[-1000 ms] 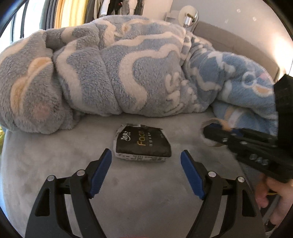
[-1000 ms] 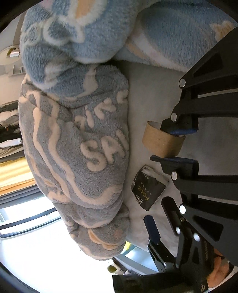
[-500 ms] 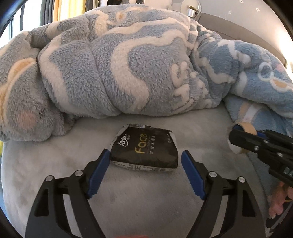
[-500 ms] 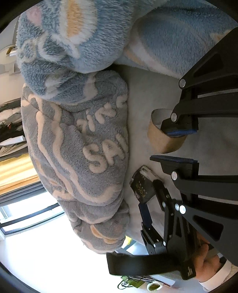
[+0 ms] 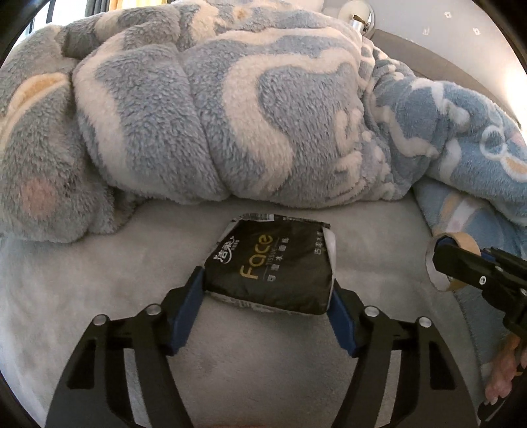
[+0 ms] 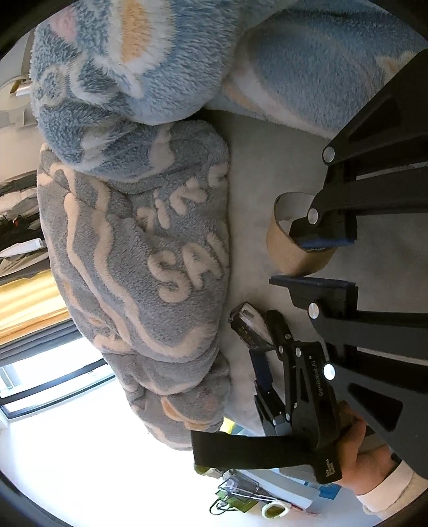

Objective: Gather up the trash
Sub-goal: 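Carry the tape roll and Face pack over the black bin with both tools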

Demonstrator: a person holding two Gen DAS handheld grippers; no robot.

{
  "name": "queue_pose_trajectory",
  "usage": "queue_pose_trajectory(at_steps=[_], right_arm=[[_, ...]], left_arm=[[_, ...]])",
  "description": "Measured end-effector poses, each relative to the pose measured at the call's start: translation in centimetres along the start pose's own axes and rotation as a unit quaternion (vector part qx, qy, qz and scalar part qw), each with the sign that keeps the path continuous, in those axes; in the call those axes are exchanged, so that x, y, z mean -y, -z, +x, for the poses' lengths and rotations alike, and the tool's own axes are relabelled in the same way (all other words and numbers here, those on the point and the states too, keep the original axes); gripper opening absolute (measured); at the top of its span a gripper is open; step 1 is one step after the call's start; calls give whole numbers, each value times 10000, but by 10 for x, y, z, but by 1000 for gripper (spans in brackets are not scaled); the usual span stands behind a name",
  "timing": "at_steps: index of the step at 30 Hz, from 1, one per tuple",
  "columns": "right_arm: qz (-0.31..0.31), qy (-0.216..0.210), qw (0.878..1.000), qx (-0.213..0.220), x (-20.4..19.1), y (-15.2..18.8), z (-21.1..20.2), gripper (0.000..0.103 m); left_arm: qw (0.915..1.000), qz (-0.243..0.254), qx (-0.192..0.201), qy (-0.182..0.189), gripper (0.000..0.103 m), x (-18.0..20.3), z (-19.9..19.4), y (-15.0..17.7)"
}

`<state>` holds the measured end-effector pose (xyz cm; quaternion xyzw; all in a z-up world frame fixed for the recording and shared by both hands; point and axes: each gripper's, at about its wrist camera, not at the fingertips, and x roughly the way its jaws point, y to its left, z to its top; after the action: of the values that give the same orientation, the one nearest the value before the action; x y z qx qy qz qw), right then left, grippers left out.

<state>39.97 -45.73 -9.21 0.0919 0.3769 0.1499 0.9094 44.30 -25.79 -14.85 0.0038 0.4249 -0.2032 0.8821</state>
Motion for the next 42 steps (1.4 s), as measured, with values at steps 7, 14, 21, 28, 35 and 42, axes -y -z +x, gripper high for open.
queue_pose_trajectory(at_steps=[7,14,21,28,35,42], right_arm=[[126,-27,9999,56,-2,-1,-4,12],[261,-121,9992,266,-13,-8,-20,12],[291,-240,9983,439,-39,-10,-33,12],[317,-250,9978,518,-67,2,-54,12],[287,-320,9975,567,-99,20,-73,12],[163,-382,9977,542,-135,36,-82,12]], left_arm=[[9997,78,212,69,69,2,-22,1],[9996,247,136,69,69,5,-43,14],[9991,403,155,6,69,2,-75,33],[9995,281,122,-37,69,-3,-105,54],[9996,225,192,-35,69,-7,-150,83],[9995,184,230,-131,69,-24,-190,104]])
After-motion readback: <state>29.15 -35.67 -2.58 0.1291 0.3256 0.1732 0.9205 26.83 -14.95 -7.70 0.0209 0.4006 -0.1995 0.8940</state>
